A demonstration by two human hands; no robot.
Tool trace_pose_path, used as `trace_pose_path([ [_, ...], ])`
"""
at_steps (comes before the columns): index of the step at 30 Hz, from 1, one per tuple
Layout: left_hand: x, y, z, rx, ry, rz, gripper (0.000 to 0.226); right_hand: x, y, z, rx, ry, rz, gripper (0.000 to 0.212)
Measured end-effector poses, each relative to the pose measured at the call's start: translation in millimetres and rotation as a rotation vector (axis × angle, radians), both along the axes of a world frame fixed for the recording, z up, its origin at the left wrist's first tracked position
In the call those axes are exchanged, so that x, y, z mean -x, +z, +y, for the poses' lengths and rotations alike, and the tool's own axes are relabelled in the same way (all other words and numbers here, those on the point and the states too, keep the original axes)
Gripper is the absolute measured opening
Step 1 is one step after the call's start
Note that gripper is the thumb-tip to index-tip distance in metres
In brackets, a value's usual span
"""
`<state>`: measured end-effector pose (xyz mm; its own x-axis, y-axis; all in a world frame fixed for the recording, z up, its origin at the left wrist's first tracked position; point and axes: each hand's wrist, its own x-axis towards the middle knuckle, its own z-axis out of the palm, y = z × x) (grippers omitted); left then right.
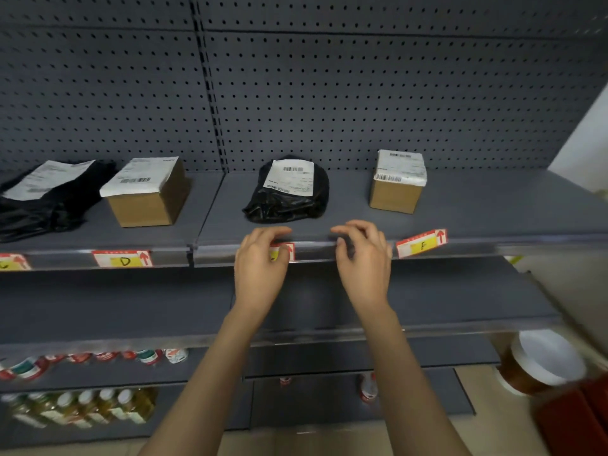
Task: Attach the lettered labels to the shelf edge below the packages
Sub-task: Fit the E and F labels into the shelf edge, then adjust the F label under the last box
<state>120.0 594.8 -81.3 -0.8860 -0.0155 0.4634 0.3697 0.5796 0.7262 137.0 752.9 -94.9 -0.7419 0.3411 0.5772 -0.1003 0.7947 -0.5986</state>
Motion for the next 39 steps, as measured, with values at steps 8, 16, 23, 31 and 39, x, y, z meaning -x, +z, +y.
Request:
trace_pose_path([
  [8,-8,1,92,0.036,-0.183,-0.006,0.029,-26,6,83,0.01,-0.17,-0.007,0.033],
  [16,-21,-9,174,0.054,-0.189,-0.065,0.034,-28,4,170,-0.096,-0.097,-0.177,0.038],
  [23,-27,-20,198,0.035,-0.043,-0.03,0.031,-21,3,198,-0.021,0.048,-0.11,0.008],
  [31,-37,-24,178,0.029,0.03,-0.004,0.028,-8,0,171,-0.053,0.199,-0.203,0.006],
  [39,-34,-21,177,0.123,0.025,-0.023,0.033,-9,-3,176,-0.077,0.158,-0.17,0.014],
])
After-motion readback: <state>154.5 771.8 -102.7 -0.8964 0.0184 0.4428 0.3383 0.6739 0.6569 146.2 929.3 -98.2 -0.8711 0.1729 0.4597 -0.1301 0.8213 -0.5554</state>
